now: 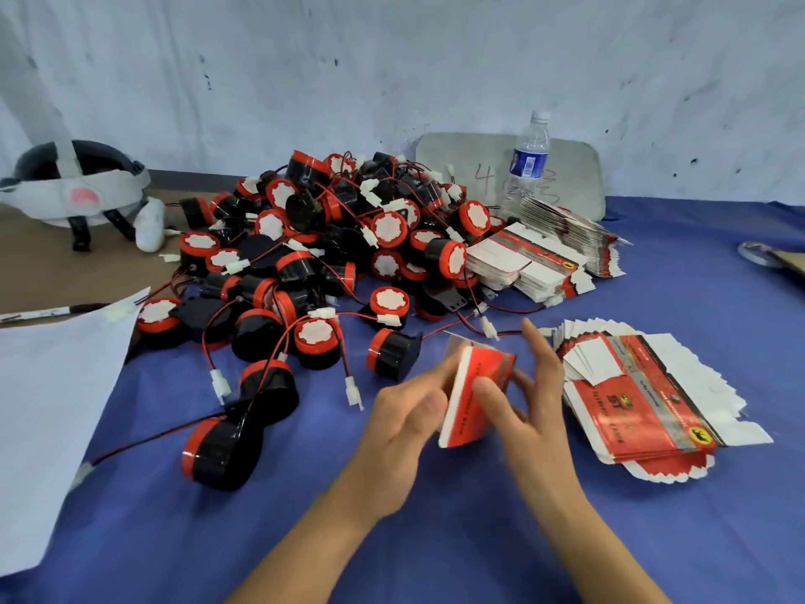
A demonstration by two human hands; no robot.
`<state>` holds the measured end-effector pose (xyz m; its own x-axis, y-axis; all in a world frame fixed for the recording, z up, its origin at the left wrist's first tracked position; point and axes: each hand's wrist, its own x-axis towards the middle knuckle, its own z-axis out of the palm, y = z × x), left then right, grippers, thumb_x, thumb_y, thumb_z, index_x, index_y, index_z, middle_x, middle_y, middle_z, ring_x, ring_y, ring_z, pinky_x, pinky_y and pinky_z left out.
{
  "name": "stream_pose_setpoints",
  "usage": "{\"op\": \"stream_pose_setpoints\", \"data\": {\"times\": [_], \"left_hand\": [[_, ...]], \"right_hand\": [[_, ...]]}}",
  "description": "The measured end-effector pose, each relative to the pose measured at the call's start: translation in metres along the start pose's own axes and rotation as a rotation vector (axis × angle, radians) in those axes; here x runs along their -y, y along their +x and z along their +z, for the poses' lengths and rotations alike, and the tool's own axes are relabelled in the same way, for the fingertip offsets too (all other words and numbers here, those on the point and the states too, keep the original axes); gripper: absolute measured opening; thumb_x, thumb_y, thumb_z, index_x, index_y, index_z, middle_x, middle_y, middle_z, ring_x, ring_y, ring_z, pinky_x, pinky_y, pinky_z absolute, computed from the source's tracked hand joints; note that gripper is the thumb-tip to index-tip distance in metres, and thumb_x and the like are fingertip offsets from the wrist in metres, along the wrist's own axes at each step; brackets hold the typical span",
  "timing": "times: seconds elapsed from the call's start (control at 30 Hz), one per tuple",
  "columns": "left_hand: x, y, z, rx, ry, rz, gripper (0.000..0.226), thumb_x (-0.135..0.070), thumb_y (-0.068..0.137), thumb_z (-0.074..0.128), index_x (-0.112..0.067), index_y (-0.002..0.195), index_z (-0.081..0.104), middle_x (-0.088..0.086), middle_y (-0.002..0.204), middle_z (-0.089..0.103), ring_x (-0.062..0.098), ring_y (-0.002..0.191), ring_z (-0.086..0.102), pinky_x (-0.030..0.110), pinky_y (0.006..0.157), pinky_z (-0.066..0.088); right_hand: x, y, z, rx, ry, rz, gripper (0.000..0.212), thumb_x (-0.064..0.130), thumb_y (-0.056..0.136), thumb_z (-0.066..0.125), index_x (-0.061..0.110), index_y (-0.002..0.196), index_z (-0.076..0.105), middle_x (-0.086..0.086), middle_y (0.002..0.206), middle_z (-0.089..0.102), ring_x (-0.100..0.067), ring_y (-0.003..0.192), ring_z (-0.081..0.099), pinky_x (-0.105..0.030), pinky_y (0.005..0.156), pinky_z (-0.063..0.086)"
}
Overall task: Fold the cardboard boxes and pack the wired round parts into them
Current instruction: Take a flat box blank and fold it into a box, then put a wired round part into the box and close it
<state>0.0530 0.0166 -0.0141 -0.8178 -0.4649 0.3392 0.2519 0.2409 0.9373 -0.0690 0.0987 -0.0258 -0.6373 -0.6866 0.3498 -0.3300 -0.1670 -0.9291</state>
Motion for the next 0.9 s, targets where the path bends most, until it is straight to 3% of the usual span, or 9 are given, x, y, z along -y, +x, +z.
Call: {"op": "stream_pose_setpoints", "data": {"times": [0.13,0.23,0.33,0.47,0.57,0.63,0.7,0.8,0.9], "left_hand": [[0.001,-0.001,-0.001,0.032,-0.237,-0.027,0.064,-0.036,0.091,0.034,-0.008,0.149,0.030,0.003,0.149,0.044,0.021,0.139,0.039,0.041,0.115,0.033],[-0.003,0.002,-0.002,0.001,-0.174,0.046,0.053,-0.030,0.091,0.036,-0.009,0.138,0.050,0.004,0.147,0.047,0.023,0.137,0.043,0.041,0.110,0.039],[0.006,0.008,-0.009,-0.383,0.305,0.187,0.033,-0.011,0.091,0.050,-0.025,0.116,0.068,-0.009,0.148,0.045,0.010,0.138,0.040,0.031,0.111,0.037],[0.035,0.016,-0.019,-0.412,0.762,0.026,0.046,0.001,0.090,0.061,-0.028,0.127,0.062,0.003,0.161,0.009,0.026,0.149,0.010,0.042,0.117,0.026],[0.049,0.016,-0.023,-0.397,0.855,-0.153,0.038,-0.005,0.090,0.062,-0.025,0.122,0.064,0.005,0.147,0.031,0.029,0.138,0.034,0.029,0.107,0.034],[0.048,0.016,-0.023,-0.518,0.794,-0.114,0.025,-0.004,0.088,0.065,-0.021,0.106,0.065,0.001,0.120,0.037,0.027,0.110,0.052,0.010,0.088,0.033],[0.041,0.018,-0.022,-0.645,0.692,-0.064,0.032,-0.003,0.088,0.064,-0.034,0.097,0.060,-0.001,0.114,0.038,0.023,0.100,0.054,0.011,0.083,0.037],[0.025,0.019,-0.022,-0.727,0.363,0.072,0.063,-0.003,0.088,0.062,-0.056,0.117,0.047,-0.008,0.127,0.050,0.015,0.115,0.055,0.024,0.092,0.046],[0.008,0.011,-0.016,-0.636,0.198,0.272,0.079,-0.010,0.085,0.062,-0.058,0.139,0.028,-0.027,0.126,0.050,0.008,0.120,0.053,0.018,0.092,0.047]], "right_hand": [[0.006,-0.005,0.001,0.180,-0.322,-0.283,0.112,0.063,0.055,0.077,0.045,0.148,0.018,0.007,0.160,-0.003,-0.003,0.147,0.002,-0.017,0.112,0.019],[0.006,-0.006,0.007,0.114,-0.372,-0.319,0.097,0.027,0.069,0.069,0.046,0.147,0.015,0.007,0.160,0.001,-0.001,0.145,0.009,-0.011,0.109,0.026],[0.007,0.001,-0.003,-0.074,-0.350,-0.256,0.080,-0.004,0.079,0.048,0.034,0.146,0.028,0.003,0.155,0.025,0.019,0.129,0.027,-0.007,0.082,0.044],[0.001,0.010,-0.021,-0.177,-0.451,-0.060,0.054,-0.008,0.087,0.052,0.025,0.129,0.057,-0.002,0.091,0.067,-0.013,0.071,0.061,-0.026,0.062,0.049],[0.000,0.014,-0.027,-0.232,-0.398,-0.027,0.028,0.000,0.089,0.060,0.022,0.107,0.063,0.010,0.072,0.063,-0.014,0.061,0.062,-0.021,0.058,0.047],[0.004,0.016,-0.030,-0.300,-0.384,-0.070,0.030,0.002,0.088,0.063,0.029,0.101,0.059,0.019,0.076,0.060,-0.003,0.067,0.062,-0.009,0.057,0.044],[0.007,0.017,-0.034,-0.320,-0.408,-0.133,0.029,0.003,0.089,0.062,0.030,0.098,0.059,0.022,0.080,0.061,0.003,0.077,0.060,-0.009,0.059,0.045],[0.004,0.018,-0.036,-0.284,-0.455,-0.124,0.019,0.011,0.093,0.058,0.021,0.108,0.065,0.008,0.094,0.068,-0.005,0.079,0.059,-0.018,0.061,0.045],[0.004,0.018,-0.035,-0.308,-0.469,-0.161,0.031,0.024,0.094,0.058,0.017,0.123,0.061,0.001,0.121,0.060,-0.016,0.104,0.057,-0.028,0.074,0.051]]}}
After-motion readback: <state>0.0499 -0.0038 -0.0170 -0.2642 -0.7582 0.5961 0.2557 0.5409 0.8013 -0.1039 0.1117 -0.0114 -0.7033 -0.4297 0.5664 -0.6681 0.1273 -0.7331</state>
